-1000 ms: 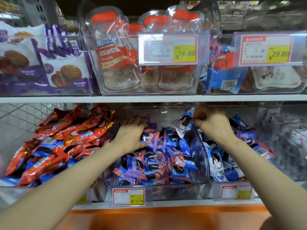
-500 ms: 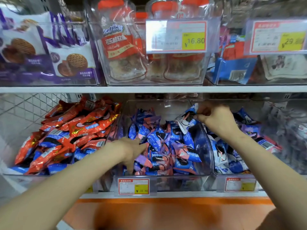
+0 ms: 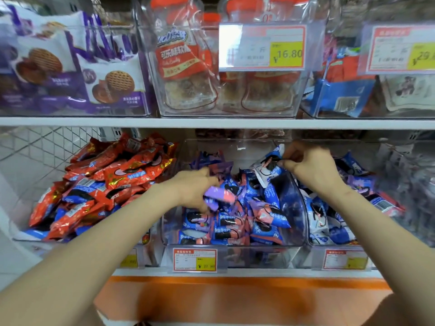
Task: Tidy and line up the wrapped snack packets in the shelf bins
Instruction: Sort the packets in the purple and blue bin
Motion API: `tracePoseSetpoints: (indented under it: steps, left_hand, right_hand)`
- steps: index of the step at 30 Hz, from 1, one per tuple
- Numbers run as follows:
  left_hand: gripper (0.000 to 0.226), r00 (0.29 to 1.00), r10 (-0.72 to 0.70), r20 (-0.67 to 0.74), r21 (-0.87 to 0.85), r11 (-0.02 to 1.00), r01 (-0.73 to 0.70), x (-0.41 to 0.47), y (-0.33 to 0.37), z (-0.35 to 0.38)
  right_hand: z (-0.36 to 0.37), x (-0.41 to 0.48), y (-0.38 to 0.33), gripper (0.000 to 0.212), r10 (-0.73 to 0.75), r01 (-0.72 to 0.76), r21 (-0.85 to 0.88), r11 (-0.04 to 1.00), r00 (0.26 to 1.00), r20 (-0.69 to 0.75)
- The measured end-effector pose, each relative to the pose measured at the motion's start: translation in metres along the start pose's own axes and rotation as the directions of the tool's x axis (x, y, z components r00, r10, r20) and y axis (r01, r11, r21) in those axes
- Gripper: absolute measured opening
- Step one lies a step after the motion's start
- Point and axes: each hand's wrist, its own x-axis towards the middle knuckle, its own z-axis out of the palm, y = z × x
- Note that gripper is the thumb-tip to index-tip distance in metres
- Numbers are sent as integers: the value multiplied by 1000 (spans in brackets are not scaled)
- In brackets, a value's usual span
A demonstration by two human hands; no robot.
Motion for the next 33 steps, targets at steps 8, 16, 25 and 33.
tracePoseSetpoints:
  steps: [8, 16, 25, 33]
  left_hand:
    - [59, 962, 176, -209, -259, 938, -228, 5, 25, -11]
    - [72, 893, 407, -191, -155, 886, -437, 33, 73, 32]
    - [66, 918, 128, -376, -258, 937, -237, 28, 42, -11]
    - [71, 958, -150, -243, 55, 984, 167, 35, 16, 11]
  right_hand:
    - [-10, -1, 11, 16, 20, -18, 42, 999, 999, -32]
    - [-25, -8, 13, 18, 34, -32, 26, 999, 996, -77]
    - [-37, -12, 22, 16, 50, -43, 75, 996, 995, -87]
    - [-44, -19, 23, 14, 49, -37, 123, 992, 994, -101]
